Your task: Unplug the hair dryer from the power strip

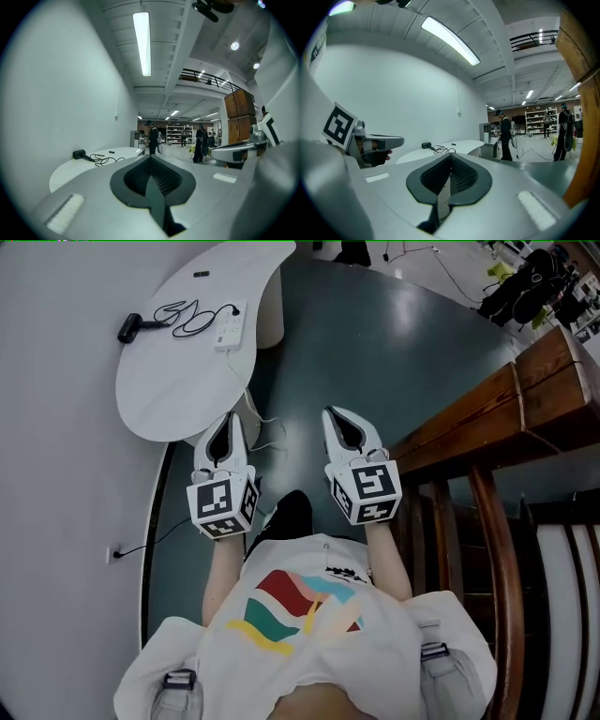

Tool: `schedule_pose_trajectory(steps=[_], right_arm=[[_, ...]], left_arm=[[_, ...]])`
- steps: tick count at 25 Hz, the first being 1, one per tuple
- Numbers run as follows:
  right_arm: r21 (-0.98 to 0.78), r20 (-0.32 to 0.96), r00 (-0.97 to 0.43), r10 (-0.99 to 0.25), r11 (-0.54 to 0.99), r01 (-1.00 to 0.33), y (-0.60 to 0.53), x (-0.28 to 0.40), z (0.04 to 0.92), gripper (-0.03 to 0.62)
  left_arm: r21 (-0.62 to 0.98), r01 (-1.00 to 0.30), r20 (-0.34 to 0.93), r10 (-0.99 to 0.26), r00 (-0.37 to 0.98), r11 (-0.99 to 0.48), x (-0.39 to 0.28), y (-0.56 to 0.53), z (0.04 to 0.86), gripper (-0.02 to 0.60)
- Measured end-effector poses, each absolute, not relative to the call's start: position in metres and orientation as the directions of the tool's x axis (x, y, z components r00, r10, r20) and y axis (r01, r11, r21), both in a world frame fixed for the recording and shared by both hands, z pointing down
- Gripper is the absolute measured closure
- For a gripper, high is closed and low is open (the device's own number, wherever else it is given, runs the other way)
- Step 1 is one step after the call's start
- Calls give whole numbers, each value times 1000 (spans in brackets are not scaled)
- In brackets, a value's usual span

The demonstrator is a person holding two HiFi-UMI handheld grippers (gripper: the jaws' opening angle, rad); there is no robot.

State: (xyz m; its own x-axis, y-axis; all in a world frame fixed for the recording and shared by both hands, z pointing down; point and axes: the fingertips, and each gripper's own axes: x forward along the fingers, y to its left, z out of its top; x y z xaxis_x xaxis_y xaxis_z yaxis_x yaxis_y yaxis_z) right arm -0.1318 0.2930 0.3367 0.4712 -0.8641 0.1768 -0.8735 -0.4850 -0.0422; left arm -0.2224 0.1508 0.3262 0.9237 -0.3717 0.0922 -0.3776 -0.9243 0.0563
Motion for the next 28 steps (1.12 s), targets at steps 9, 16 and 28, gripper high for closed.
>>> schedule_pose_trajectory(steps=[9, 16, 28], right_arm=[[3, 181, 474, -862, -481, -877, 281, -108, 351, 582], [12, 197, 479, -856, -486, -874, 250, -56, 356, 582], [27, 276, 388, -879, -397, -917, 130, 57, 379, 582]], left_arm=[[62, -369, 88, -363, 928, -927, -187, 127, 340, 581], [82, -366, 94, -359, 929, -927, -127, 88, 345, 581], [66, -452, 151, -439, 886, -890, -23, -30, 371, 581]])
